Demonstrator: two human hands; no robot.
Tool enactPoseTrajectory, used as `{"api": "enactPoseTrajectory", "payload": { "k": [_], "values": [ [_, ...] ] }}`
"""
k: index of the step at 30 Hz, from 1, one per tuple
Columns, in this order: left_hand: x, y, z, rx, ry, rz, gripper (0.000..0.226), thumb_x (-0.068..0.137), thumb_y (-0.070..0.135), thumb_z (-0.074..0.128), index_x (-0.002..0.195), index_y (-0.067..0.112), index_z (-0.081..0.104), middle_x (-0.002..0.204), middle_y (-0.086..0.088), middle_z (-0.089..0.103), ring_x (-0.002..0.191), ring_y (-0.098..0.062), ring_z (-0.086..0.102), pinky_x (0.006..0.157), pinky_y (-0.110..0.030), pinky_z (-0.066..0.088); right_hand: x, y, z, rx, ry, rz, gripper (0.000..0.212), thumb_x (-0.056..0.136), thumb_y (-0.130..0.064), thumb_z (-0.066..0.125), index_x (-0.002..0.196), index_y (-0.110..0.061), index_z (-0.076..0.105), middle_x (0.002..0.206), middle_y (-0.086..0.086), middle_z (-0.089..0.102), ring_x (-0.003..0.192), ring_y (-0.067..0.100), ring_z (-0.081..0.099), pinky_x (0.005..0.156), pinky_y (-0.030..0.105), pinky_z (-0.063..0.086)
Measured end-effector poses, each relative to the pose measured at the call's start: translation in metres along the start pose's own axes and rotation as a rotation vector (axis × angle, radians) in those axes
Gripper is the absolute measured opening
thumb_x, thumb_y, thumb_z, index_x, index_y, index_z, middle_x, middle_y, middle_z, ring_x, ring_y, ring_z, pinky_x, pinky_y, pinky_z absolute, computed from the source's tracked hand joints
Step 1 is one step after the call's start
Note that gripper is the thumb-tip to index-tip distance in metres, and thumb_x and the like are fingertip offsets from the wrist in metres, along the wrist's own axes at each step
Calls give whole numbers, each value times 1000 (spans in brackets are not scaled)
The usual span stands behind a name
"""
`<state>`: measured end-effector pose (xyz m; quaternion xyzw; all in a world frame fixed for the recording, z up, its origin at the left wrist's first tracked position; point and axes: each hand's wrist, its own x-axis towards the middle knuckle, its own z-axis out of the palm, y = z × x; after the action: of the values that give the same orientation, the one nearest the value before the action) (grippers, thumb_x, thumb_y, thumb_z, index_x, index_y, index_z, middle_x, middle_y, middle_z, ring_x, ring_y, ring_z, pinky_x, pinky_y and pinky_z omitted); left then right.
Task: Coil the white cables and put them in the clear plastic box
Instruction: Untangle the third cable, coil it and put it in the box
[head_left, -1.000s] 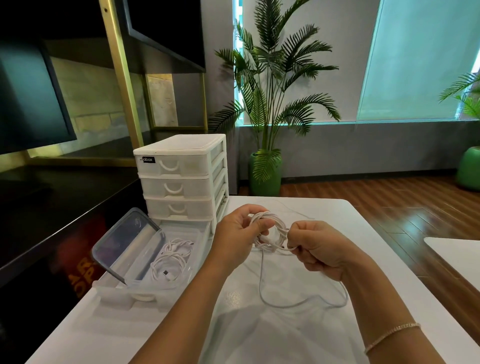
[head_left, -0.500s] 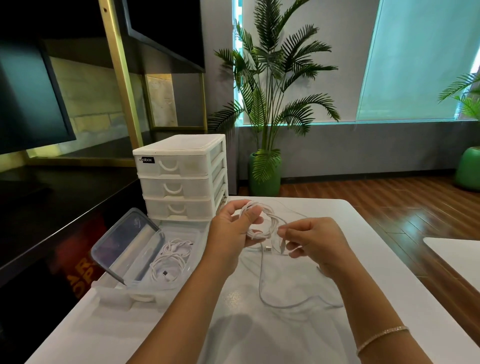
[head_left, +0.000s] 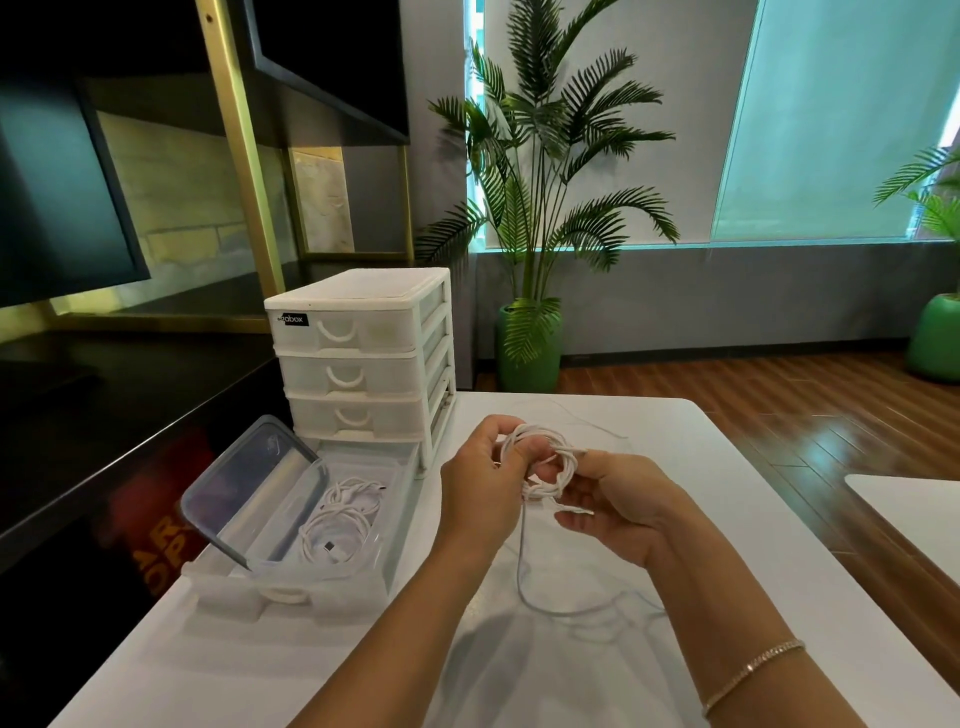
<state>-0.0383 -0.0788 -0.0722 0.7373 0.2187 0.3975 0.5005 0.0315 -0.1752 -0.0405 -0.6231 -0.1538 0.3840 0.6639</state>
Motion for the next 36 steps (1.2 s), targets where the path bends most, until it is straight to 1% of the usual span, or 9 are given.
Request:
{"api": "enactPoseTrajectory", "payload": {
  "k": [4,7,10,14,19,22,27,32,36],
  "values": [
    [-1,3,-2,94,84,65,10,91,31,53,99,25,55,90,6,65,72,-8,62,57,-5,48,2,1,-1,128,-84,68,23,89,-6,45,78,-3,66,66,11,63,63,18,47,64,33,40],
    [1,3,-4,86,133,86,14,92,28,53,103,20,56,94,2,65,71,-9,60,55,-3,45,3,1,0,172,-105,78,23,84,-11,43,76,-4,63,72,13,63,68,20,49,68,34,41],
    [0,4,-4,116,129,98,14,92,30,54,104,23,56,94,5,62,71,-8,58,57,0,43,6,4,4,107,-74,25,18,82,-20,55,78,-5,66,76,11,64,72,20,51,69,34,41],
    [-1,5,-3,102,82,45,20,91,31,53,109,24,58,97,7,61,83,-12,61,62,-6,46,9,11,8,103,-2,-77,5,78,-11,66,76,-6,68,65,6,62,67,18,50,65,31,39],
    [4,4,-3,-174,-18,-143,9,88,31,59,96,28,59,101,-5,70,85,-22,69,73,-34,60,9,13,9,213,-74,-134,11,77,2,58,78,-4,67,77,12,64,73,22,55,66,31,41],
    [7,7,-7,-291,-78,-220,7,87,26,60,94,25,60,95,-5,70,83,-22,69,68,-30,60,6,10,8,241,-115,-137,18,78,6,55,72,-5,67,71,11,63,73,25,55,69,35,44],
    [9,7,-9,-336,-31,-226,8,86,24,61,93,24,60,88,-2,68,78,-14,65,63,-24,58,2,5,7,9,-130,-192,22,76,17,55,84,-3,60,69,9,58,67,22,56,68,34,50],
    [11,8,-11,-399,11,-288,22,85,22,63,106,16,60,101,-11,67,81,-17,66,67,-30,59,3,1,-1,-78,-102,-246,20,72,7,69,85,-8,67,70,4,72,67,21,68,62,26,56],
    [12,7,-12,-444,6,-298,17,87,22,60,103,17,59,82,-5,64,68,-16,63,64,-27,58,3,0,-3,-189,-49,-281,7,70,-5,74,77,-5,71,73,5,71,62,18,67,54,21,53]
  ]
}}
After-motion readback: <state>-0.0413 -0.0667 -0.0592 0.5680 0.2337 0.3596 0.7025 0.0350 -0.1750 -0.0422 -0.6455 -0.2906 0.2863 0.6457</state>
